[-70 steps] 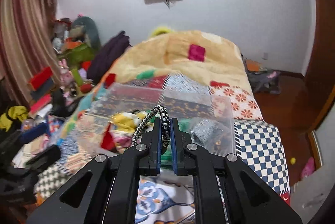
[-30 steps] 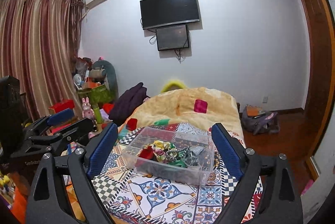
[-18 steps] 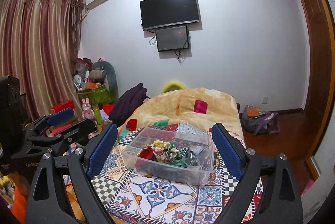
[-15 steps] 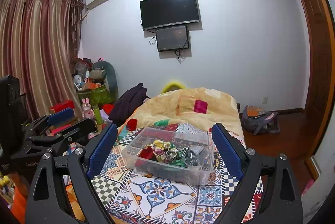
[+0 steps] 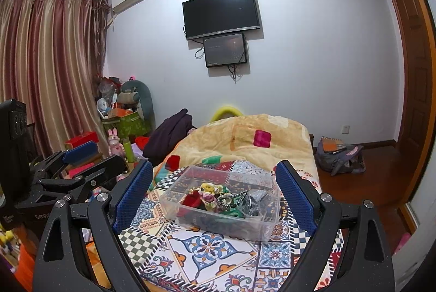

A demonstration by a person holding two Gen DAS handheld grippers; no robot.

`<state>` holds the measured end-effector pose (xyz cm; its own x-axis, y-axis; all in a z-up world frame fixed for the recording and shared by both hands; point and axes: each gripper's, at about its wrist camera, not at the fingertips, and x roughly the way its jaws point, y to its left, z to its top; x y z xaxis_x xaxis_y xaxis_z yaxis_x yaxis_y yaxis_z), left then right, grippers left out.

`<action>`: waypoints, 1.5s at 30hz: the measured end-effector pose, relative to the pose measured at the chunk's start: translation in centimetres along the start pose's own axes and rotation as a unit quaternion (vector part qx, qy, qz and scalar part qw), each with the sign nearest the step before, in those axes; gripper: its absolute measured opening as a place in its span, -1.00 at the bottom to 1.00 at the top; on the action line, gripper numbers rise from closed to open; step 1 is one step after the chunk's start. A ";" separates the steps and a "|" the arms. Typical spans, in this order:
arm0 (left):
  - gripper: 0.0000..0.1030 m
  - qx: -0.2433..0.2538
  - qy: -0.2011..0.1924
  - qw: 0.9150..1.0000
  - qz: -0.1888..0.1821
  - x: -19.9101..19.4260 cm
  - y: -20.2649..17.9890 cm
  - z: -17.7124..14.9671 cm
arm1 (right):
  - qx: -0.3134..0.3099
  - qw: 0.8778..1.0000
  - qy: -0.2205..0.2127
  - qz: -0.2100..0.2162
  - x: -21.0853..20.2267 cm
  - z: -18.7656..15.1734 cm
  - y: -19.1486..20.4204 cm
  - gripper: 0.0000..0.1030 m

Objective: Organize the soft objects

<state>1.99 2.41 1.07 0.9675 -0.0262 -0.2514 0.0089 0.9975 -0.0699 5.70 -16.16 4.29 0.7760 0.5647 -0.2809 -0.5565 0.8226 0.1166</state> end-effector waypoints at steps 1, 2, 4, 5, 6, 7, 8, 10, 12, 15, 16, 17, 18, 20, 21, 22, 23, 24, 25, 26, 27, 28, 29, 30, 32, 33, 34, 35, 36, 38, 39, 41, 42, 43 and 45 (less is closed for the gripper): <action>1.00 0.000 0.000 1.000 0.000 0.0 0.0 0.0 | 0.000 1.000 -0.001 0.000 -0.1 0.0 0.0 0.76; 1.00 -0.001 0.000 1.000 0.000 0.0 0.1 0.0 | 0.000 1.000 -0.002 0.000 -0.1 0.1 0.1 0.76; 1.00 -0.002 0.001 1.000 0.001 0.0 0.2 0.0 | 0.001 1.000 -0.003 -0.001 -0.2 0.2 0.1 0.76; 1.00 -0.003 0.001 1.000 0.001 0.0 0.3 0.1 | 0.001 1.000 -0.004 -0.001 -0.3 0.2 0.2 0.76; 1.00 -0.004 0.001 1.000 0.001 0.0 0.3 0.1 | 0.001 1.000 -0.005 -0.001 -0.4 0.2 0.2 0.76; 1.00 -0.004 0.002 1.000 0.000 0.0 0.3 0.1 | 0.001 1.000 -0.006 -0.002 -0.4 0.3 0.3 0.76; 1.00 -0.004 0.002 1.000 0.000 -0.1 0.3 0.1 | 0.001 1.000 -0.006 -0.002 -0.4 0.1 0.3 0.76; 1.00 -0.004 0.002 1.000 -0.001 -0.1 0.3 0.1 | 0.001 1.000 -0.007 -0.002 -0.4 0.1 0.2 0.76; 1.00 -0.002 0.001 1.000 -0.002 -0.1 0.3 0.1 | 0.000 1.000 -0.007 -0.004 -0.4 0.1 0.3 0.76; 1.00 0.000 0.001 1.000 -0.002 -0.1 0.2 0.1 | 0.001 1.000 -0.007 -0.005 -0.3 0.0 0.2 0.76; 1.00 0.001 0.001 1.000 -0.003 -0.1 0.2 0.1 | 0.002 1.000 -0.007 -0.005 -0.3 0.1 0.2 0.76; 1.00 0.001 0.001 1.000 -0.003 -0.1 0.2 0.0 | 0.002 1.000 -0.007 -0.005 -0.3 0.0 0.2 0.77; 1.00 0.002 0.002 1.000 -0.004 -0.1 0.2 0.0 | 0.002 1.000 -0.007 -0.005 -0.3 0.0 0.2 0.77; 1.00 0.002 0.004 1.000 -0.006 0.1 0.2 0.0 | 0.001 1.000 -0.008 -0.005 -0.2 0.0 0.2 0.78; 1.00 0.002 0.004 1.000 -0.007 0.1 0.2 0.0 | 0.000 1.000 -0.008 -0.005 -0.2 0.0 0.2 0.78; 1.00 0.003 0.005 1.000 -0.008 0.1 0.2 0.0 | -0.001 1.000 -0.009 -0.005 -0.3 -0.1 0.2 0.81; 1.00 0.004 0.006 1.000 -0.009 0.1 0.2 0.0 | -0.002 1.000 -0.009 -0.006 -0.3 -0.1 0.2 0.85; 1.00 0.005 0.006 1.000 -0.009 0.0 0.2 -0.1 | -0.002 1.000 -0.010 -0.006 -0.3 -0.1 0.2 0.86; 1.00 0.004 0.007 1.000 -0.008 0.0 0.2 -0.1 | -0.002 1.000 -0.011 -0.007 -0.3 -0.1 0.2 0.88; 1.00 0.003 0.007 1.000 -0.008 0.0 0.2 -0.1 | -0.002 1.000 -0.012 -0.007 -0.3 -0.2 0.2 0.89; 1.00 0.002 0.008 1.000 -0.010 0.0 0.2 -0.1 | -0.002 1.000 -0.012 -0.007 -0.3 -0.1 0.2 0.89; 1.00 0.002 0.009 1.000 -0.011 0.1 0.2 -0.1 | -0.002 1.000 -0.011 -0.007 -0.3 -0.2 0.2 0.90; 1.00 0.002 0.009 1.000 -0.013 0.1 0.2 -0.1 | -0.002 1.000 -0.011 -0.007 -0.3 -0.2 0.2 0.92; 1.00 0.002 0.010 1.000 -0.013 0.1 0.2 -0.1 | -0.002 1.000 -0.011 -0.008 -0.3 -0.2 0.2 0.95; 1.00 0.002 0.011 1.000 -0.014 0.1 0.1 -0.1 | -0.001 1.000 -0.012 -0.010 -0.2 -0.2 0.1 1.00; 1.00 0.003 0.012 1.000 -0.014 0.1 0.1 -0.1 | -0.001 1.000 -0.012 -0.011 -0.2 -0.1 0.1 1.00; 1.00 0.003 0.013 1.000 -0.014 0.1 0.1 -0.1 | -0.002 1.000 -0.010 -0.012 -0.1 -0.1 0.2 1.00; 1.00 0.003 0.013 1.000 -0.014 0.1 0.0 -0.1 | -0.002 1.000 -0.008 -0.012 -0.1 -0.1 0.2 1.00; 1.00 0.002 0.014 1.000 -0.015 0.1 0.1 -0.1 | -0.002 1.000 -0.007 -0.012 0.0 -0.1 0.1 1.00; 1.00 0.001 0.014 1.000 -0.014 0.1 0.1 -0.1 | -0.001 1.000 -0.003 -0.013 0.1 -0.2 0.1 1.00; 1.00 0.001 0.014 1.000 -0.013 0.1 0.0 0.0 | 0.000 1.000 -0.002 -0.013 0.1 -0.2 0.1 1.00; 1.00 0.000 0.013 1.000 -0.012 0.1 0.0 0.0 | 0.002 1.000 0.000 -0.012 0.1 -0.3 0.0 1.00; 1.00 0.000 0.012 1.000 -0.011 0.0 0.0 0.0 | 0.003 1.000 0.001 -0.011 0.1 -0.3 0.0 1.00; 1.00 0.001 0.011 1.000 -0.010 0.0 0.0 0.0 | 0.003 1.000 0.002 -0.010 0.1 -0.3 -0.1 1.00; 1.00 0.002 0.010 1.000 -0.010 -0.1 -0.1 0.0 | 0.005 1.000 0.003 -0.009 0.1 -0.4 -0.1 1.00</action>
<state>1.89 2.31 1.11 0.9619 -0.0469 -0.2693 0.0290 0.9971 -0.0701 5.76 -16.22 3.91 0.7841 0.5490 -0.2895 -0.5390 0.8336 0.1208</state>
